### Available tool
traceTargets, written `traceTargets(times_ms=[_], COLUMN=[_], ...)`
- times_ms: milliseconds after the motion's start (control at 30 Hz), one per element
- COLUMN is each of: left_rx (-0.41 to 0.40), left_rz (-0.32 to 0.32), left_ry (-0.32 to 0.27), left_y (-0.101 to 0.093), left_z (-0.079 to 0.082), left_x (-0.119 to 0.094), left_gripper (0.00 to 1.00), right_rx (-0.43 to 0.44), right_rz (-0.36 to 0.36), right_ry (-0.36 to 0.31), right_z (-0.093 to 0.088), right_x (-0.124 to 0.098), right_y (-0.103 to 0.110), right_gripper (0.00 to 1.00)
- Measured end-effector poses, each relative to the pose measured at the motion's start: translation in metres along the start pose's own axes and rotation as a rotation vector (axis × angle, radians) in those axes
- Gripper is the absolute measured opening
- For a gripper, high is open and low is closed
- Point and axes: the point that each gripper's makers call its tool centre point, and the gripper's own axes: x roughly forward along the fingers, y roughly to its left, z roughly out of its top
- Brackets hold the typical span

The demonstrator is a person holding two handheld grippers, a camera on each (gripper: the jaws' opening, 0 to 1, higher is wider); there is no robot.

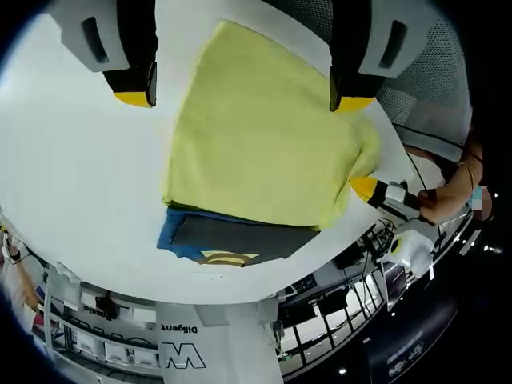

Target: Fold the garment on the visible template until the final outline fits inside the template.

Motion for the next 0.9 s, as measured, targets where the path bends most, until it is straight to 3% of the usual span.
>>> traceTargets(times_ms=[167,467,700,900], left_rx=[0.016,0.035,0.043,0.031], left_rz=[-0.029,-0.066,-0.048,0.007], left_ry=[0.018,-0.039,-0.155,-0.078], left_y=[-0.009,-0.012,-0.008,0.001], left_z=[-0.008,-0.008,0.004,-0.017], left_x=[0.006,0.003,-0.026,-0.023], left_gripper=[0.06,0.12,0.11,0.16], right_rx=[0.005,-0.017,-0.019,-0.015], right_rz=[-0.002,-0.001,0.003,0.001], right_ry=[0.001,0.003,0.001,0.004], right_z=[0.000,0.002,0.003,0.001], right_x=[0.000,0.001,0.001,0.001], right_y=[-0.001,0.002,0.003,0.001], right_gripper=[0.87,0.88,0.88,0.88])
